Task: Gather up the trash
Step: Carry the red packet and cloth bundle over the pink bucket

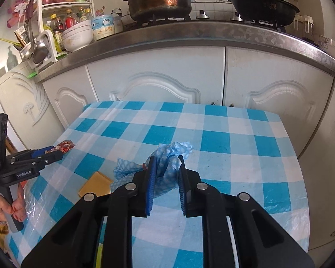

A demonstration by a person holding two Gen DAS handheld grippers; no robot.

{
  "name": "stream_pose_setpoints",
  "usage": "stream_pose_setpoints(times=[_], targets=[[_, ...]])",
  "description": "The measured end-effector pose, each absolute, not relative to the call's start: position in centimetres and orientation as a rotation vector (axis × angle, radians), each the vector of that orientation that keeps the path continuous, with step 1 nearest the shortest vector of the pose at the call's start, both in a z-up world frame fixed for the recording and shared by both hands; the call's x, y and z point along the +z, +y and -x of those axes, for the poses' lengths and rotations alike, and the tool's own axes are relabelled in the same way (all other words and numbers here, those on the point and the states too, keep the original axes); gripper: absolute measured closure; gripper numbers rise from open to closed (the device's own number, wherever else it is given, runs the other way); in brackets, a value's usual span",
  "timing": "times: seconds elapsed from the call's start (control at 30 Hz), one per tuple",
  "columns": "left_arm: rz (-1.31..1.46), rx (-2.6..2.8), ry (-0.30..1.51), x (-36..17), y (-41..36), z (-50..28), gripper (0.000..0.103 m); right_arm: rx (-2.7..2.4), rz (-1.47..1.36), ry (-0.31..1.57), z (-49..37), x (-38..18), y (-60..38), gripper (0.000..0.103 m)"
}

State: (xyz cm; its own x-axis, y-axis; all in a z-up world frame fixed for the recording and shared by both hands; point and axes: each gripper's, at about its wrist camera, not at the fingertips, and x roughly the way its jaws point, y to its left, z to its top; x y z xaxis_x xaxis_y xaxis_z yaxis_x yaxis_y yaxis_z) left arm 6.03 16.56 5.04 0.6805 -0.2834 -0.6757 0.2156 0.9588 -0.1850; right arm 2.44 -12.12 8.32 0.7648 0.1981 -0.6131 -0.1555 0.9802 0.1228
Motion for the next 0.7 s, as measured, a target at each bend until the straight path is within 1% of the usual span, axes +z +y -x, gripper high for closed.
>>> stream_pose_setpoints(times=[0.23, 0.7], targets=[[0.138, -0.235, 0.748, 5.7, 20.2, -2.5, 0.051, 0.289, -0.053, 0.639, -0.2, 10.7, -7.4, 0.083], [0.18, -0.038, 0.707, 6.5, 30.8, 4.8, 0.051, 0.534, 0.045, 0.607, 3.6, 13.1, 7.1, 0.084]])
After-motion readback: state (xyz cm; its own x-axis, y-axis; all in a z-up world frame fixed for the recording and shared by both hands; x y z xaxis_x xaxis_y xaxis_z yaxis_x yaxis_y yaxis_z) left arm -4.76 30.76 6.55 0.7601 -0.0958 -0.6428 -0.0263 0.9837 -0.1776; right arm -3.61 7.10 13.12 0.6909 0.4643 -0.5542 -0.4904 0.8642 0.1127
